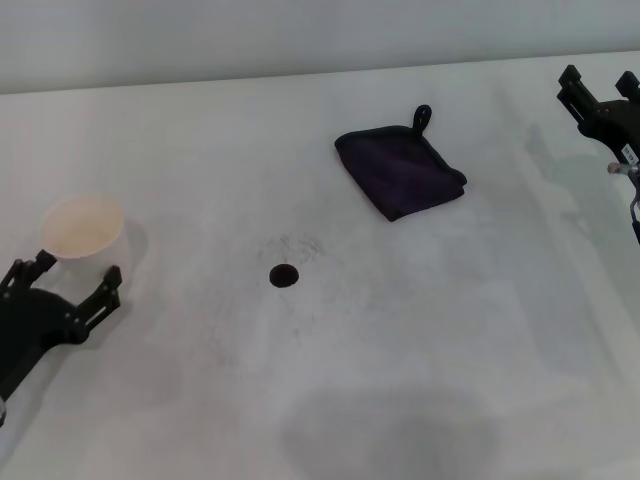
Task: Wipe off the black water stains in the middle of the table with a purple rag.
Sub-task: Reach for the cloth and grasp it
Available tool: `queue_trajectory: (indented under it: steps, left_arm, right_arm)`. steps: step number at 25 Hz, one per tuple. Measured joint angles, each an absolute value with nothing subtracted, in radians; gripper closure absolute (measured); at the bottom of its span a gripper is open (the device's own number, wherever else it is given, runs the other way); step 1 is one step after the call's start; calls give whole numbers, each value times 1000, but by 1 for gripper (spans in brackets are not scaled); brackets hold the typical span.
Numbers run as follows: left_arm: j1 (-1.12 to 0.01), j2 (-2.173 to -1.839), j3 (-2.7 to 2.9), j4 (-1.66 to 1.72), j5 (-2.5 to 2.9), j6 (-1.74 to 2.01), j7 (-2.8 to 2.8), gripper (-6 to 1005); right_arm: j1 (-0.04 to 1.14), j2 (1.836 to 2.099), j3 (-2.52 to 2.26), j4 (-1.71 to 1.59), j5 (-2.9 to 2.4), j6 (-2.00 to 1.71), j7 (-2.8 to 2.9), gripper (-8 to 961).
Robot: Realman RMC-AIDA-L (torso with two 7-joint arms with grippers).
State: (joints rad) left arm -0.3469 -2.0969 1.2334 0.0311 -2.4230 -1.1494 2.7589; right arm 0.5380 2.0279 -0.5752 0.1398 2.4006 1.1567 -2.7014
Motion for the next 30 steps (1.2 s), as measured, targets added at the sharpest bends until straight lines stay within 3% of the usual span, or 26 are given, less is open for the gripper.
queue_trajectory:
  steps: [17,24,30]
  left_arm:
    - [-199,-2090,1232,29,-2535,-1365,2757,114]
    - [-201,-2089,1232,26,-2676,-1377,2769,115]
    - [-215,-2089,1232,31,-2742,-1378,2734,115]
  right_arm:
    - [560,2025,-582,91,2156,1156,-2624,82]
    - [644,2015,-622,-104,1761,1036,-2308,83]
    - [691,2015,-994,-413,1534,839,-1826,83]
